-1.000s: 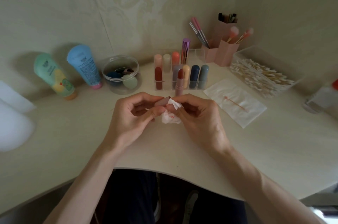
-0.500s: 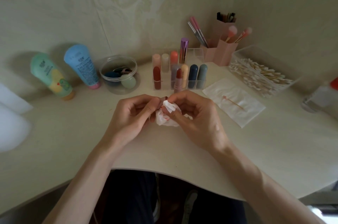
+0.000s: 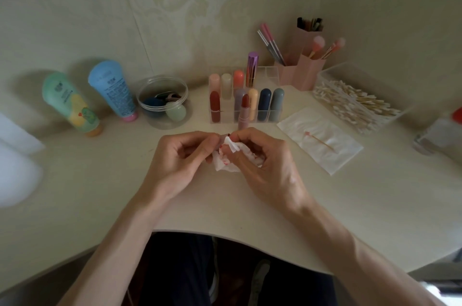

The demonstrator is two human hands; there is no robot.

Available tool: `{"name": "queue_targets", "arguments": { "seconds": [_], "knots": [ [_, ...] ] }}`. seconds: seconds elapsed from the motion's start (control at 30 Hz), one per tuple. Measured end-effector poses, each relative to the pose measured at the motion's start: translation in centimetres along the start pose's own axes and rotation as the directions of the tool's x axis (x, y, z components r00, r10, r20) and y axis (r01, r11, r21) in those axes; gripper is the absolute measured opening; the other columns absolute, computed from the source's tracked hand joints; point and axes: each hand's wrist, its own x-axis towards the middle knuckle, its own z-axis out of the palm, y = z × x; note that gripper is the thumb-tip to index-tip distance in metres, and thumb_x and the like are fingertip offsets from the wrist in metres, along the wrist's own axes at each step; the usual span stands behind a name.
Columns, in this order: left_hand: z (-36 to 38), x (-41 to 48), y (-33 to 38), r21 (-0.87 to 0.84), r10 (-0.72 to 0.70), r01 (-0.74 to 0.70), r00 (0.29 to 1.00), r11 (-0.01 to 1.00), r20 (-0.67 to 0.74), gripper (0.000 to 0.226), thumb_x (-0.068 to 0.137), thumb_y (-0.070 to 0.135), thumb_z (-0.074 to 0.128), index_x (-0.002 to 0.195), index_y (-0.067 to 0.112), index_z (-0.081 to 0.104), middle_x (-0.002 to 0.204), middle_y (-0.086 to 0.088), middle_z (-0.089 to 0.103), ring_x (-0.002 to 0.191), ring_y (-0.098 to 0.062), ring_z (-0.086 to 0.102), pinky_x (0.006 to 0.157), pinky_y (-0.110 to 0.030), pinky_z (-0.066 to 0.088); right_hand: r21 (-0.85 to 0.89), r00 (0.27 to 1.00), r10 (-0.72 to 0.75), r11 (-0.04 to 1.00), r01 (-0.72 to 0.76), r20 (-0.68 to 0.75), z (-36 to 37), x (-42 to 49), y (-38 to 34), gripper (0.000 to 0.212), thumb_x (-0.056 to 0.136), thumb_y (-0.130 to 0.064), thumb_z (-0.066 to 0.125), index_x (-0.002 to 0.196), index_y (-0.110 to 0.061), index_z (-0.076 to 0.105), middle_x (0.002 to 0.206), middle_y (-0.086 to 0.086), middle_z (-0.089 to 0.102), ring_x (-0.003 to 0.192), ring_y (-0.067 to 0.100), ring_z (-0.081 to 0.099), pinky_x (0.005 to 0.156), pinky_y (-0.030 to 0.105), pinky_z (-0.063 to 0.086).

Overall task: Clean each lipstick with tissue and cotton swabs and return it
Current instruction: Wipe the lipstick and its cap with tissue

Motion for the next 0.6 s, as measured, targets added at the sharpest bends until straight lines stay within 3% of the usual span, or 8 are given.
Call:
{"name": "queue_targets", "arguments": {
  "seconds": [0.1,0.3,0.4,0.47,0.6],
  "knots": [
    [0.15,-0.1,0.15,0.015,0.064,-0.063,0.997,0.998,-0.034,0.015,0.091,0.019,0.071,0.103,0.02,0.08,0.094,0.002,0.081,0.081,-0.011,0.072,0.077,-0.019,0.055,0.017,1.0,0.006,1.0,-0.006,-0.004,0.05,0.1,0.05,0.008,0.099,-0.017,0.073,0.104,-0.011,0.076,0.085,-0.008,0.074,0.075,0.01,0.068,0.068,0.017,0.048],
    [0.02,-0.25,-0.18,0.094,0.147,-0.14,0.986,0.986,-0.073,0.021,0.086,0.019,0.078,0.107,0.019,0.079,0.096,0.001,0.079,0.086,-0.022,0.073,0.075,-0.036,0.057,0.065,1.0,0.014,0.998,-0.012,-0.017,-0.14,0.1,-0.05,0.008,0.099,-0.013,0.072,0.105,-0.009,0.077,0.086,-0.006,0.076,0.077,0.008,0.071,0.069,0.018,0.05],
    [0.06,-0.19,-0.44,0.136,0.195,-0.179,0.974,0.974,-0.113,0.025,0.081,0.018,0.082,0.106,0.021,0.079,0.093,0.003,0.076,0.081,-0.016,0.069,0.071,-0.025,0.054,0.091,0.999,0.049,0.995,-0.049,-0.003,-0.12,0.05,-0.1,0.011,0.1,-0.015,0.071,0.107,-0.009,0.077,0.09,0.001,0.078,0.083,0.02,0.074,0.074,0.04,0.059],
    [0.01,-0.13,-0.57,0.151,0.229,-0.21,0.966,0.966,-0.119,0.027,0.079,0.015,0.084,0.106,0.017,0.079,0.092,0.002,0.074,0.081,-0.018,0.069,0.072,-0.026,0.055,0.118,0.998,0.07,0.991,-0.07,0.005,-0.08,0.07,-0.08,0.012,0.101,-0.016,0.071,0.109,-0.008,0.077,0.093,0.005,0.079,0.086,0.028,0.074,0.08,0.052,0.058],
    [0.12,-0.24,-0.25,0.118,0.23,-0.217,0.967,0.969,-0.108,0.024,0.084,0.017,0.081,0.107,0.018,0.077,0.097,0.001,0.076,0.084,-0.02,0.071,0.072,-0.029,0.056,0.157,0.998,0.061,0.986,-0.063,0.015,-0.3,0.24,-0.17,0.013,0.101,-0.015,0.07,0.109,-0.006,0.076,0.097,0.008,0.079,0.089,0.031,0.074,0.082,0.057,0.057]
  ]
}}
